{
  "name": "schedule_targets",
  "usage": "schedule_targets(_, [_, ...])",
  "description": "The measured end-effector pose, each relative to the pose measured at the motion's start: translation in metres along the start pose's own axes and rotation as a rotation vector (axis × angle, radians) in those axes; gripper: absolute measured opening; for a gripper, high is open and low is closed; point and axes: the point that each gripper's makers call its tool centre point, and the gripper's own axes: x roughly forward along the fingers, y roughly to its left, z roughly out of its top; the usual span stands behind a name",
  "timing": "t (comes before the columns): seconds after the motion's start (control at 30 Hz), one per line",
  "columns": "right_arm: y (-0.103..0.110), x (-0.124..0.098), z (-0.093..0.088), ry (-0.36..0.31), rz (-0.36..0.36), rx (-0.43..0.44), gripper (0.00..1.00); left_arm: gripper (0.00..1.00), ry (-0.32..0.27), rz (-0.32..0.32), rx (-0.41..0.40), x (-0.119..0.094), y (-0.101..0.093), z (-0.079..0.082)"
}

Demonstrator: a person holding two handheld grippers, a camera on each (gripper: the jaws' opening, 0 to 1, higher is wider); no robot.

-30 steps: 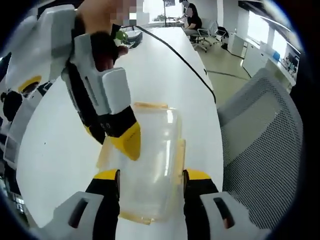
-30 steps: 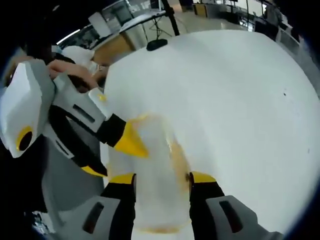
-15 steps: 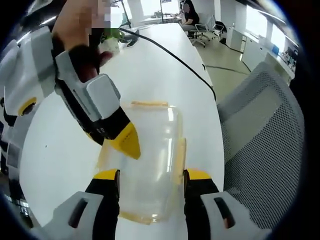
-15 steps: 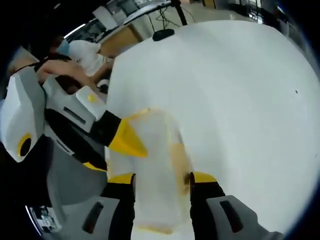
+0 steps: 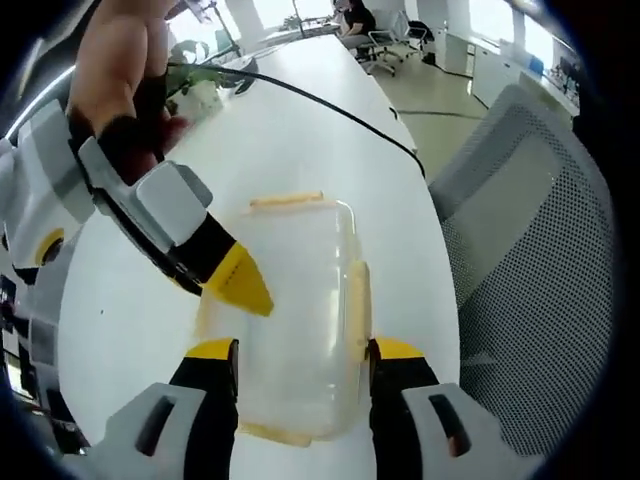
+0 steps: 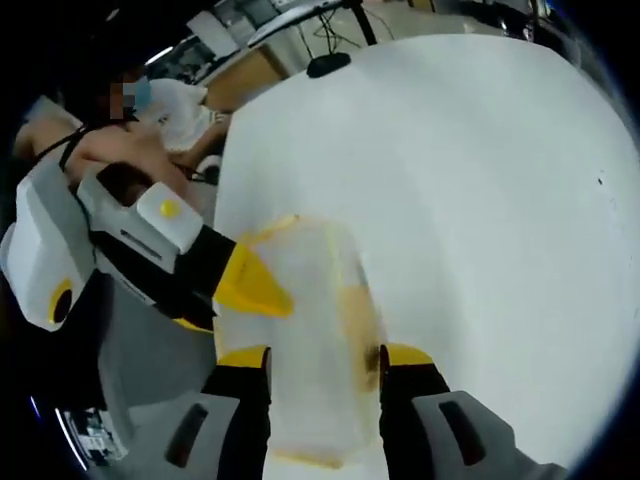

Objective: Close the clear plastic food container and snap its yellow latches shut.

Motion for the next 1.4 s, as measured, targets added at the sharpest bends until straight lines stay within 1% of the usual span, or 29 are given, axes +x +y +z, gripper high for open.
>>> schedule_targets(0.1, [-0.0003, 0.0003, -0.0001, 0.0, -0.003, 0.001, 0.41, 0.52, 0.011, 0.022, -0.001, 0.0015, -0.0001, 0.0005])
schedule_targets(0.27, [-0.001, 0.0009, 0.0, 0.019, 0.003, 0.001, 0.41, 0.52, 0.014, 0.028, -0.002, 0.0006, 0.001, -0.0001])
schedule_targets(0.47, [0.0001, 0.0012, 0.0004, 0.036, 0.01, -0.018, 0.4, 0.52, 0.024, 0.044, -0.002, 0.0018, 0.0007, -0.0003])
schedule_targets(0.57, [-0.0001, 0.002, 0.0004, 0.03, 0.017, -0.021, 0.4, 0.52, 0.033, 0.059, -0.001, 0.0033, -0.0002, -0.0002])
schedule_targets(0.87, [0.0002, 0.004, 0.0004, 0.028, 0.037, -0.004, 0.39, 0.52, 0.04, 0.074, 0.004, 0.0042, -0.0005, -0.0022])
schedule_targets(0.9, [0.0008, 0.0041, 0.0006, 0.03, 0.038, -0.004, 0.37, 0.51, 0.042, 0.076, 0.003, 0.0041, -0.0005, -0.0023])
schedule_targets(0.93, [-0.0022, 0.0026, -0.0038, 0.062, 0.033, 0.006, 0.36, 0.51, 0.039, 0.075, 0.025, 0.0053, 0.0001, -0.0006])
schedule_targets(0.97, [-0.0029, 0.0063, 0.002, 0.033, 0.041, 0.013, 0.36, 0.51, 0.047, 0.081, 0.007, 0.0045, 0.0006, -0.0016])
schedule_targets(1.07, [-0.0033, 0.0065, 0.0014, 0.039, 0.042, 0.001, 0.36, 0.51, 0.054, 0.081, 0.008, 0.0039, 0.0007, -0.0017])
schedule_targets(1.1, [-0.0032, 0.0066, 0.0016, 0.04, 0.042, 0.006, 0.36, 0.49, 0.057, 0.083, 0.006, 0.0038, 0.0008, -0.002])
schedule_targets(1.13, [-0.0026, 0.0066, 0.0025, 0.039, 0.039, 0.007, 0.36, 0.49, 0.071, 0.083, -0.006, 0.0037, -0.0004, -0.0045])
schedule_targets(1.17, [-0.001, 0.0058, 0.0024, 0.04, 0.039, 0.002, 0.36, 0.49, 0.07, 0.084, 0.011, 0.0049, 0.0014, -0.0031])
schedule_targets(1.23, [-0.0001, 0.0063, 0.0027, 0.043, 0.038, -0.004, 0.36, 0.49, 0.08, 0.09, 0.01, 0.0077, 0.0008, -0.0038])
schedule_targets(1.4, [0.0021, 0.0054, 0.0021, 0.041, 0.043, -0.003, 0.36, 0.49, 0.068, 0.096, 0.016, 0.0063, 0.0006, -0.0032])
